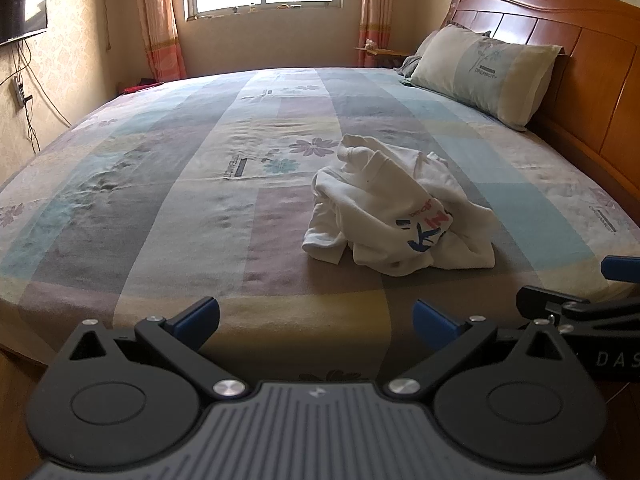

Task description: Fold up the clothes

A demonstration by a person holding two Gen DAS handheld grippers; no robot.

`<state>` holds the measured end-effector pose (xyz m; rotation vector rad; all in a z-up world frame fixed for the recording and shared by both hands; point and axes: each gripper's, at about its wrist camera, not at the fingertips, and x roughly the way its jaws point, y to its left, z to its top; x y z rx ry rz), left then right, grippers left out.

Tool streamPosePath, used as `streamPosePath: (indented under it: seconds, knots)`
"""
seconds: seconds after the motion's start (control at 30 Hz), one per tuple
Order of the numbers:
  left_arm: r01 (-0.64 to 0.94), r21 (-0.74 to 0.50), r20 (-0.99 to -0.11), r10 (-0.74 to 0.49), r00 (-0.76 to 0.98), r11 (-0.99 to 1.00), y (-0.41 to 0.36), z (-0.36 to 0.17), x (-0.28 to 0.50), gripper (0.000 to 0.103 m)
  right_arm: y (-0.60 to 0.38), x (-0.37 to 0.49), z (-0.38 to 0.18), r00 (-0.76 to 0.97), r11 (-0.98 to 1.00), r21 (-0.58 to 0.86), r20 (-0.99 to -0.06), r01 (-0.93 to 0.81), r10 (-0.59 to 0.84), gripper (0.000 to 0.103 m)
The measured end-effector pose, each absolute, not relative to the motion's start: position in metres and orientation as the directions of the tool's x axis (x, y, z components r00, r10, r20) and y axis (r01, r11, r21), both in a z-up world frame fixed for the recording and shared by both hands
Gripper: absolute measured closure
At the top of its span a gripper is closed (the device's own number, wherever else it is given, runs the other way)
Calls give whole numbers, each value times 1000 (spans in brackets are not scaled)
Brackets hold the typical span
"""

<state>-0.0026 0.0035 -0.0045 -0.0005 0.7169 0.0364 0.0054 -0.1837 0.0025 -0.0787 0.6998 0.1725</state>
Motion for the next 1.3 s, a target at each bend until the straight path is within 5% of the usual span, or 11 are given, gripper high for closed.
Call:
streamPosePath:
  seconds: [1.3]
  knots:
    - [-44,-10,-638,28,769,999,2,-14,32,1,-189,42,-9,733,980,24,-661,-197,164,0]
